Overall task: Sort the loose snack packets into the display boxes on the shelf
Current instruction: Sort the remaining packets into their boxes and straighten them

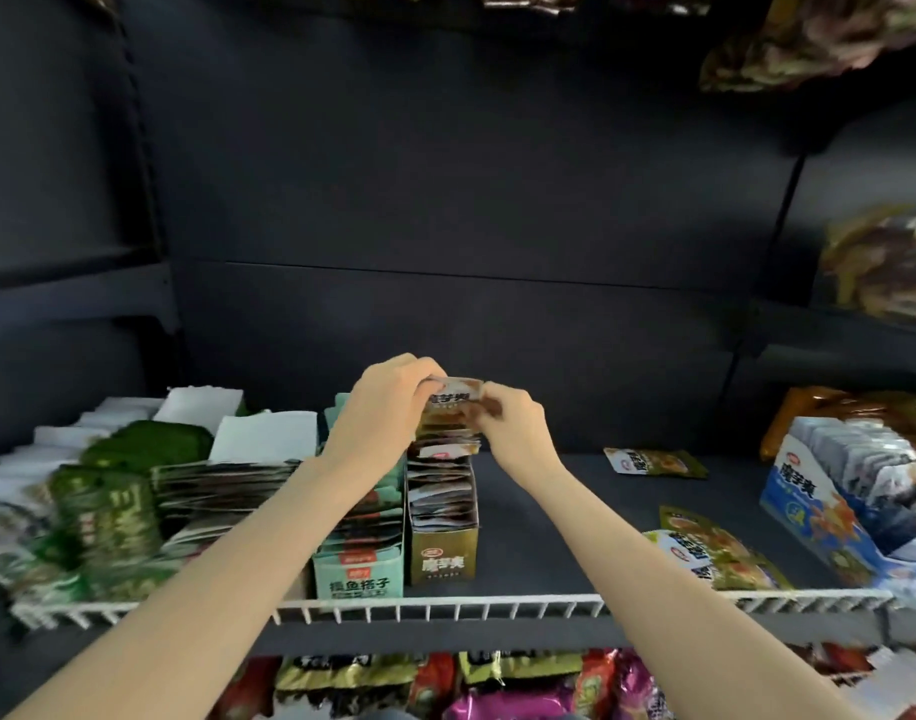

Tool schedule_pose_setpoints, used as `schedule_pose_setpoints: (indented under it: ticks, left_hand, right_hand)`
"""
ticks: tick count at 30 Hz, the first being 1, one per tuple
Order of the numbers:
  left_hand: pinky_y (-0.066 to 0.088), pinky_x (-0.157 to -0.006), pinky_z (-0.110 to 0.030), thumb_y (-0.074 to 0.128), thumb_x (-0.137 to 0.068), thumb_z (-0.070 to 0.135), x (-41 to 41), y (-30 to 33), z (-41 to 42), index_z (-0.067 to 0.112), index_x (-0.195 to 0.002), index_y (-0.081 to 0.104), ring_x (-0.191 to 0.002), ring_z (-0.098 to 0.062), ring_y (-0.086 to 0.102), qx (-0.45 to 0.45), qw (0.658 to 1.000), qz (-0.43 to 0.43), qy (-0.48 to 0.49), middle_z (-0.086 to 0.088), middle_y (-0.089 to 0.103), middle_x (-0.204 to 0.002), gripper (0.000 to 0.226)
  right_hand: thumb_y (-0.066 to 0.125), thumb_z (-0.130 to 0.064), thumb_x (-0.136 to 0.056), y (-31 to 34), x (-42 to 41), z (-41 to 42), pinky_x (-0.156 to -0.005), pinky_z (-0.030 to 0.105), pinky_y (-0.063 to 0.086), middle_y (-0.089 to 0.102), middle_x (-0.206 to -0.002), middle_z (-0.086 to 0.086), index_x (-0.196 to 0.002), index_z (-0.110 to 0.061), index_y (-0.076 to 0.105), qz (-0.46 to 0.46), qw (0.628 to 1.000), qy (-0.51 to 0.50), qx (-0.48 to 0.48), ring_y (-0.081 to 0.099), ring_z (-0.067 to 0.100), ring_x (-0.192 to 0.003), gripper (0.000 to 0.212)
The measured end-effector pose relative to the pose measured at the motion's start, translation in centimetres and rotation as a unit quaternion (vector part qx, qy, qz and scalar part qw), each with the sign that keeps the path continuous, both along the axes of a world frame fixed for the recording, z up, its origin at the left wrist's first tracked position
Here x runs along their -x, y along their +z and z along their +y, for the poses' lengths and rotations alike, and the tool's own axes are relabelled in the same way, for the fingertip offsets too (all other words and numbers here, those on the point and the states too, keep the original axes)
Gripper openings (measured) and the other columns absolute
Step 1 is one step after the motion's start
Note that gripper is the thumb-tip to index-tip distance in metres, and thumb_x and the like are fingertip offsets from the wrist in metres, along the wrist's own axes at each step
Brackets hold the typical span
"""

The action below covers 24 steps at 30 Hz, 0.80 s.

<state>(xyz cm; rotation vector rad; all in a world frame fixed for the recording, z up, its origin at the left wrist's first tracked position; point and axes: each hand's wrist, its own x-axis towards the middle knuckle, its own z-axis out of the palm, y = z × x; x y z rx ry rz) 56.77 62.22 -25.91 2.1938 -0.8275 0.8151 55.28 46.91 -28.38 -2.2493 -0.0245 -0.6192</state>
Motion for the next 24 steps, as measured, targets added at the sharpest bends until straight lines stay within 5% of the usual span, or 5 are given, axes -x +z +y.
schedule_pose_setpoints:
  ticks: [4,9,14,19,24]
  left_hand:
    - [0.047,-0.079,-0.028,0.047,-0.097,0.017,0.1,-0.9,0.8,0.018,-0.103,0.068,-0.094,-0.013,0.057,-0.063,0.995,0.071,0.019,0.003,0.062,-0.099,0.022]
    - [0.048,-0.071,-0.029,0.043,-0.098,0.024,-1.0,-2.1,-0.2,0.018,-0.107,0.065,-0.086,-0.016,0.062,-0.172,0.976,0.115,0.063,0.000,0.065,-0.102,0.025]
    - [0.039,-0.091,-0.033,0.048,-0.095,0.032,-1.1,-2.8,-3.0,0.021,-0.122,0.057,-0.111,-0.018,0.050,-0.187,0.977,0.060,0.082,0.001,0.058,-0.119,0.031]
    - [0.036,-0.092,-0.030,0.044,-0.096,0.028,-0.5,-3.8,-9.1,0.020,-0.120,0.056,-0.112,-0.015,0.046,-0.160,0.987,0.008,-0.003,0.005,0.056,-0.119,0.028]
    - [0.045,-0.090,-0.029,0.048,-0.095,0.018,-2.6,-7.3,-18.2,0.011,-0.119,0.060,-0.110,-0.020,0.055,-0.057,0.962,0.254,-0.086,-0.004,0.059,-0.118,0.028]
  right_hand:
    - [0.048,-0.007,-0.091,-0.9,-0.1,0.3,-0.069,0.031,0.042,0.064,-0.078,0.002,-0.070,-0.020,0.060,0.049,0.996,0.007,0.076,0.060,0.031,-0.088,0.028]
    - [0.050,-0.010,-0.093,-1.4,0.3,-0.6,-0.086,0.023,0.045,0.069,-0.107,-0.002,-0.109,-0.015,0.067,0.055,0.996,0.015,0.069,0.060,0.015,-0.103,0.024]
    - [0.051,-0.016,-0.096,-2.0,0.6,-3.4,-0.087,0.018,0.042,0.065,-0.116,-0.001,-0.118,-0.015,0.063,0.059,0.997,-0.002,0.041,0.058,0.012,-0.109,0.025]
    - [0.049,-0.014,-0.096,-3.6,0.6,-8.9,-0.084,0.017,0.039,0.065,-0.116,0.001,-0.119,-0.013,0.061,0.067,0.995,-0.060,0.031,0.058,0.014,-0.110,0.026]
    - [0.050,-0.016,-0.094,-7.3,-0.8,-16.2,-0.086,0.029,0.043,0.062,-0.121,0.008,-0.124,-0.010,0.057,0.108,0.982,-0.153,0.031,0.056,0.024,-0.111,0.031]
